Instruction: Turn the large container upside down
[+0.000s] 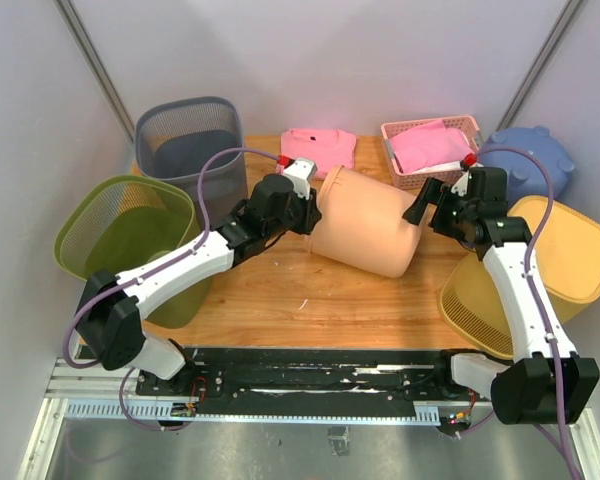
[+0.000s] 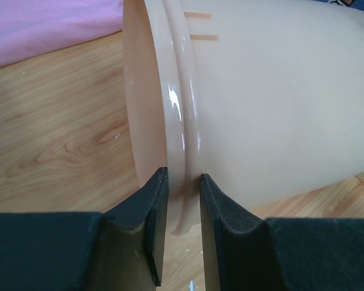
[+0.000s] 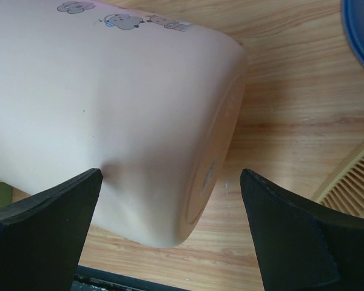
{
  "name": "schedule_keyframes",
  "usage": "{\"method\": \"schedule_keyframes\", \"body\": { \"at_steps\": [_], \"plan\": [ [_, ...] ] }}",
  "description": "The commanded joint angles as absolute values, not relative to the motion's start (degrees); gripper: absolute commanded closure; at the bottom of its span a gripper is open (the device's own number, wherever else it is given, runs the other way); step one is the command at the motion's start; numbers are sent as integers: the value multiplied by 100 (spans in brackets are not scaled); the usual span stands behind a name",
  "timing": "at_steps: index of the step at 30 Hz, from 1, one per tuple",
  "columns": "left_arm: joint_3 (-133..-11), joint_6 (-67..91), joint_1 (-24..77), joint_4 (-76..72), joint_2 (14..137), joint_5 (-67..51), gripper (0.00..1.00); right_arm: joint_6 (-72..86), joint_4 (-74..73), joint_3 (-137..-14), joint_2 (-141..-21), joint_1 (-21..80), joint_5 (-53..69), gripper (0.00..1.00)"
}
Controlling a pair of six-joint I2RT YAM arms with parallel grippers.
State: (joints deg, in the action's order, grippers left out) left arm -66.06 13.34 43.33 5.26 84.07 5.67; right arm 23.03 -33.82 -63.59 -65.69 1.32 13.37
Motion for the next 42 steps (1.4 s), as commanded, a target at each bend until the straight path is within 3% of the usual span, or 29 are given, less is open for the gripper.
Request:
{"method": "schedule_keyframes", "body": {
  "at_steps": [1, 9, 19, 30, 42],
  "plan": [
    [-6409, 1325, 4231, 611, 8223, 507, 91, 2837, -2905, -6020, -6579, -9, 1817, 0],
    [-6397, 1340, 4210, 570, 8343, 304, 92, 3835, -1613, -5329, -6489, -9, 3361, 3],
    [-6408, 1391, 4201, 464, 8468, -63, 92, 4440, -1064, -5156, -5923, 0, 4131, 4],
    [-6419, 1706, 4201, 161, 8692, -806, 92, 4570, -1355, -5372, -5161, 154, 4355, 4],
    [-6211, 2297, 4201, -421, 8858, -1672, 92, 4202, -1896, -6031, -5186, 779, 3942, 4]
  ]
}}
